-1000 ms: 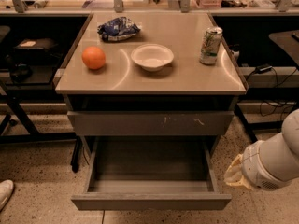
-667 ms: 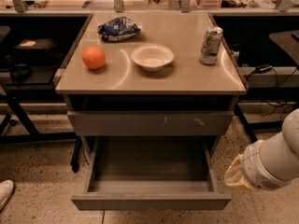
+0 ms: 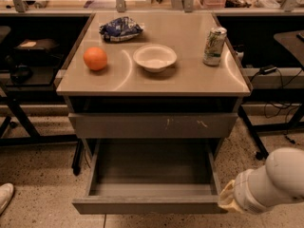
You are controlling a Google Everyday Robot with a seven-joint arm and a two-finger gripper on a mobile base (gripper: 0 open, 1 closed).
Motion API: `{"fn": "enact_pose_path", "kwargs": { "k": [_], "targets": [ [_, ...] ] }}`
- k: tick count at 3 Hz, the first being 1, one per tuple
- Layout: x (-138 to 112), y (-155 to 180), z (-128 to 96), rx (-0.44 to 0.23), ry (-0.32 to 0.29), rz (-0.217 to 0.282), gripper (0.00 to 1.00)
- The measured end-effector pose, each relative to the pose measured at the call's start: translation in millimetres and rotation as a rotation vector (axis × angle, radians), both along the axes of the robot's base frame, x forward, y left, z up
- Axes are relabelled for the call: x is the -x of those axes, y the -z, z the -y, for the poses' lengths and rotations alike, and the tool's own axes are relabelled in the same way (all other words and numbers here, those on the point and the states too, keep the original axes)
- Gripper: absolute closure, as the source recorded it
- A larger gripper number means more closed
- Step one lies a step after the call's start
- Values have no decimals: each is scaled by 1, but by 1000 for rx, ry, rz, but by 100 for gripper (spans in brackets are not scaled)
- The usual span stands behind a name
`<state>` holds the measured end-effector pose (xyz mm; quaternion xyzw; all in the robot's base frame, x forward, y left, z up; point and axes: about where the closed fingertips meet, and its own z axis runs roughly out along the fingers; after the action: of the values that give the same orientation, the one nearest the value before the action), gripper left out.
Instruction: Close middle drawer
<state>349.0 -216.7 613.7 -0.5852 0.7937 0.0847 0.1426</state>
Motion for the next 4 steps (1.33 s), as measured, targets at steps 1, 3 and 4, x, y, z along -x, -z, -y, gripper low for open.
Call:
{"fn": "enact_pose_path", "kwargs": {
  "k": [1, 3, 4],
  "targets": [
    [-5, 52, -5, -51, 12, 46, 100],
    [-15, 102, -3, -78, 25, 40, 100],
    [-23, 128, -15, -95, 18, 55, 100]
  ]
}}
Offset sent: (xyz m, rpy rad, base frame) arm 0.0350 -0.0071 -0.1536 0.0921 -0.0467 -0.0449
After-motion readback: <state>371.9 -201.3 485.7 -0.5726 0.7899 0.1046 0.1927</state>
